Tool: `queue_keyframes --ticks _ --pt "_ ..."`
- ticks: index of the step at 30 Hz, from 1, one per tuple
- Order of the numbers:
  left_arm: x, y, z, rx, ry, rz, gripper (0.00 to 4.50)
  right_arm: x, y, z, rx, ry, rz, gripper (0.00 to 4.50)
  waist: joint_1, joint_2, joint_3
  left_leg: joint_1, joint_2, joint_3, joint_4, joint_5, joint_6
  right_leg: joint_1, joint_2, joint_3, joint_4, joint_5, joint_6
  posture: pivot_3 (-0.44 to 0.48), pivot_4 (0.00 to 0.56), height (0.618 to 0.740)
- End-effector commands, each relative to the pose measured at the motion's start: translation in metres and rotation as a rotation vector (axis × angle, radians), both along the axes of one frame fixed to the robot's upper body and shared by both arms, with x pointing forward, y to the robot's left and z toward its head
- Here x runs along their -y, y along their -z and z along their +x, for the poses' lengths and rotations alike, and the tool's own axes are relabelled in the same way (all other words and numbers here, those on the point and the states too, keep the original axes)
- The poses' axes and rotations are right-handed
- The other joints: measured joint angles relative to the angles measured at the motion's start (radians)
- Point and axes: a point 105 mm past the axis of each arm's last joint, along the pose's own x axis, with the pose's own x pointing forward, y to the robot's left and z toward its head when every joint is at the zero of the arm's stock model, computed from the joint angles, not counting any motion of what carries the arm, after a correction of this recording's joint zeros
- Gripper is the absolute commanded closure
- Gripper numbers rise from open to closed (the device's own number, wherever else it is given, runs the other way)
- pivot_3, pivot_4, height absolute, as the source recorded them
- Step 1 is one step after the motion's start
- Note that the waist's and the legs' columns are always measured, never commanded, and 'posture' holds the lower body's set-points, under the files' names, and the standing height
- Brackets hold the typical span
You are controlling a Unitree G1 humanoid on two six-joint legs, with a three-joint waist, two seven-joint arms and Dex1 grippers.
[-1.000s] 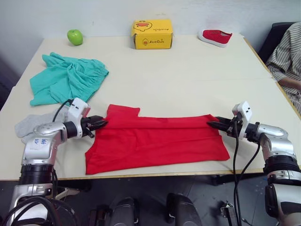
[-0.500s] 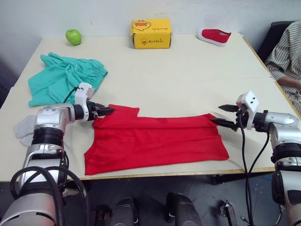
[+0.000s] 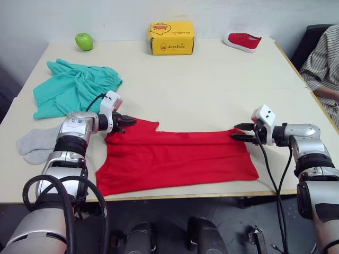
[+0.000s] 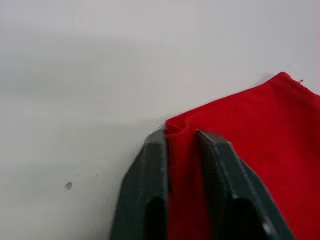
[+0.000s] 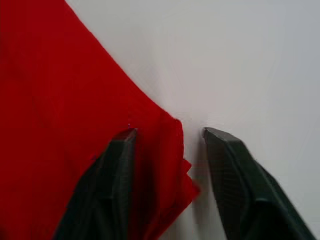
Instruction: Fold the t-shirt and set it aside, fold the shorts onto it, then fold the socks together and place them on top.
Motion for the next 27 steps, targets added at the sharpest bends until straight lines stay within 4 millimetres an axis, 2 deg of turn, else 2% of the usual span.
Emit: queue_keyframes --ticks 1,4,12,16,21,27 --pt "-0.001 0.001 -0.002 0.023 0.017 0.005 4.5 0.001 -0.013 0.001 0.033 -0.017 -0.003 3.46 0.0 0.0 0.0 0.0 0.0 0.0 0.0 0.0 0.0 0.0 0.0 0.0 0.0 0.0 0.0 0.0 0.15 0.74" --pt "-0.003 -0.003 -0.001 0.056 0.014 0.002 4.5 0.001 -0.016 0.002 0.062 -0.027 -0.005 4.46 0.0 0.0 0.0 0.0 0.0 0.0 0.0 0.0 0.0 0.0 0.0 0.0 0.0 0.0 0.0 0.0 0.15 0.74" --pt "-0.011 -0.017 -0.001 0.208 0.019 -0.021 4.5 -0.002 -0.033 0.004 0.185 -0.046 -0.007 4.46 -0.001 0.0 0.0 0.0 0.0 0.0 0.0 0.0 0.0 0.0 0.0 0.0 0.0 0.0 0.0 0.0 0.15 0.74" --pt "-0.012 -0.034 0.0 0.33 0.027 -0.042 4.5 -0.002 -0.041 0.008 0.261 -0.027 -0.007 4.46 0.0 0.0 0.0 0.0 0.0 0.0 0.0 0.0 0.0 0.0 0.0 0.0 0.0 0.0 0.0 0.0 0.15 0.74" --pt "-0.012 -0.056 0.002 0.46 0.034 -0.055 4.5 -0.003 -0.044 0.013 0.311 0.003 -0.011 4.46 -0.001 0.0 0.0 0.0 0.0 0.0 0.0 0.0 0.0 0.0 0.0 0.0 0.0 0.0 0.0 0.0 0.15 0.74" --pt "-0.017 -0.072 -0.003 0.6 0.059 -0.018 4.5 -0.004 -0.045 0.013 0.373 0.01 -0.016 4.46 -0.001 0.0 0.0 0.0 0.0 0.0 0.0 0.0 0.0 0.0 0.0 0.0 0.0 0.0 0.0 0.0 0.15 0.74"
